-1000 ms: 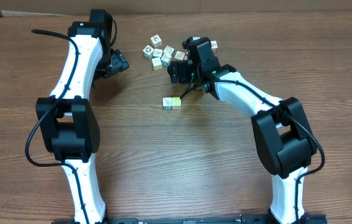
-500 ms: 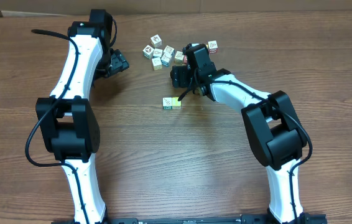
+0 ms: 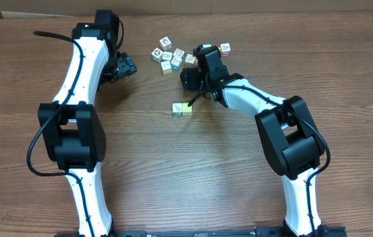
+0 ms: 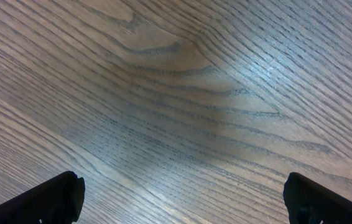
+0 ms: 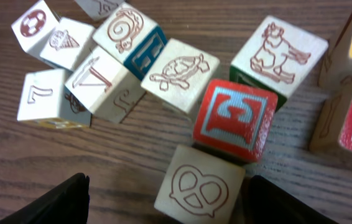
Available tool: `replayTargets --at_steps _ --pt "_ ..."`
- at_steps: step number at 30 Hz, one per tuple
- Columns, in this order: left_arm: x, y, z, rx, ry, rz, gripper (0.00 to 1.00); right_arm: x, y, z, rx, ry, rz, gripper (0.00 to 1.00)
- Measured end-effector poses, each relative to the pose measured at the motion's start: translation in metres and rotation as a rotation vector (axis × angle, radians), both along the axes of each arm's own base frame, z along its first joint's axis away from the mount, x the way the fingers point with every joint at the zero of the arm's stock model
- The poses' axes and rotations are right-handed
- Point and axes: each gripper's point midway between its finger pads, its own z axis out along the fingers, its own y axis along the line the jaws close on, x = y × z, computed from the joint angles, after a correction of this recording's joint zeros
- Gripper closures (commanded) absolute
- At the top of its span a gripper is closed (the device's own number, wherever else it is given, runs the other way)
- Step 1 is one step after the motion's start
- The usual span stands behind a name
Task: Form a horizontal line
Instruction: 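Lower the right gripper onto the pretzel block at the cluster's bottom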
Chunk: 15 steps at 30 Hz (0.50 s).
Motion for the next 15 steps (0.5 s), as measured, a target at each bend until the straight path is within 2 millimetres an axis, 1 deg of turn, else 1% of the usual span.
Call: replayTargets --at_steps 5,7,10,11,15 --pt "0.0000 0.0000 0.0001 0.000 0.000 0.000 0.00 0.0048 -0.0044 0.0021 -0.017 -0.023 -0.024 0.23" --pt "0.0001 0.0000 0.0001 0.000 0.000 0.000 0.00 0.0060 -0.0065 0.0023 -0.027 -0.029 -0.033 0.28" --pt "0.0000 0.0000 0.0000 0.000 0.000 0.000 0.00 0.0072 -0.0087 0.0025 -0.037 -0.035 -0.042 0.42" --pt "0.0000 0.0000 0.0000 0.000 0.000 0.000 0.00 0.0075 -0.0089 0.0027 -0.037 -0.036 -0.045 0.43" --pt "0.0000 0.0000 0.0000 0.000 0.000 0.000 0.00 0.0091 -0.0088 0.0042 -0.035 -0.044 -0.047 0.43"
